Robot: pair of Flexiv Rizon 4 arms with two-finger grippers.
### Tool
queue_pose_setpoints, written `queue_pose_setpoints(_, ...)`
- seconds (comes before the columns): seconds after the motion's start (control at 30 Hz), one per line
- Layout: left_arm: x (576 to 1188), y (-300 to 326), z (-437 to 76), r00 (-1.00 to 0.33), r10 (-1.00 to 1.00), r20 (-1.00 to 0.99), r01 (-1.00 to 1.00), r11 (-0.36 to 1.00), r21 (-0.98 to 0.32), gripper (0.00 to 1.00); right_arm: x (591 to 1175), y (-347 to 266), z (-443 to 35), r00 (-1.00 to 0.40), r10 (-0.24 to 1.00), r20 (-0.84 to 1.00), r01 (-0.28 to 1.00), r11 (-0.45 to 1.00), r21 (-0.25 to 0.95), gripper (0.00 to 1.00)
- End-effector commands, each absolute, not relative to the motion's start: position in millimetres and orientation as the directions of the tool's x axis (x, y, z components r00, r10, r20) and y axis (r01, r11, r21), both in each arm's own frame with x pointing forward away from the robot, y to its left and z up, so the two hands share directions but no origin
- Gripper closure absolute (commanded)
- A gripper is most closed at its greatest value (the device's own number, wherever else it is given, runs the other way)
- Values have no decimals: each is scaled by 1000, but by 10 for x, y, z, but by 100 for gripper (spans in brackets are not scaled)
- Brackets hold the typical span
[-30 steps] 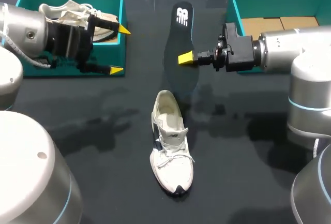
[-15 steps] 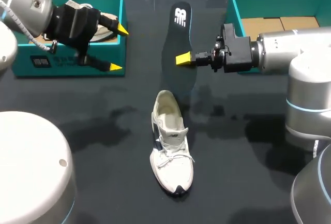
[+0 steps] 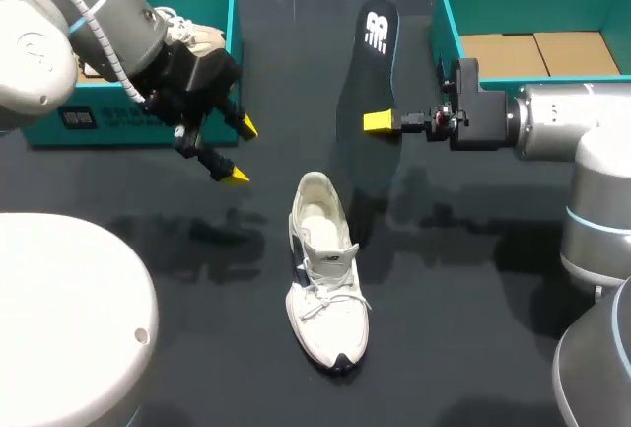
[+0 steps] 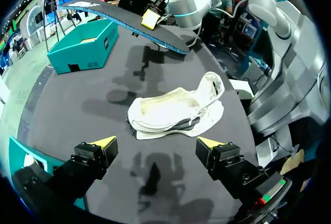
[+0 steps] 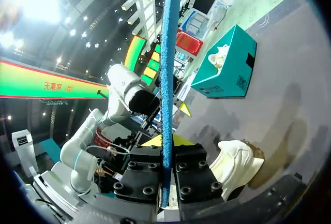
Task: Take the shoe out of the shoebox, open the shoe tongue, remove and reinsert the insole, then place the shoe into the shoebox
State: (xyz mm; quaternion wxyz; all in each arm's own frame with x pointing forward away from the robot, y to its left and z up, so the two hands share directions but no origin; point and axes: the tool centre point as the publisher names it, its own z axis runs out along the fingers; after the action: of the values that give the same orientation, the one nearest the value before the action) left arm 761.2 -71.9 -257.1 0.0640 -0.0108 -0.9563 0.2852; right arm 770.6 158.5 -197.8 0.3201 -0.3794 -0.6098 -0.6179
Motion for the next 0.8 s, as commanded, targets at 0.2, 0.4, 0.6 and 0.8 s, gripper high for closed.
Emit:
queue_pose_setpoints(0.2, 7436, -645, -2851, -993, 111, 44, 74, 864, -498, 0, 7787, 1643, -2085, -534, 53, 844, 844, -35, 536, 100)
queue_pose_setpoints(0.4, 7436, -645, -2851, -993, 111, 44, 74, 864, -498, 0, 7787, 1643, -2085, -534, 53, 844, 844, -35, 536, 100)
queue_pose_setpoints(0.6, 7445, -699, -2904, -986, 161, 44, 116, 850, -514, 0, 7787, 1643, -2085, -534, 53, 844, 844, -35, 536, 100)
queue_pose_setpoints(0.8, 7445, -753, -3182, -978, 204, 51, 151, 850, -504, 0, 7900, 1826, -2258, -600, 6, 800, 798, -67, 599, 100)
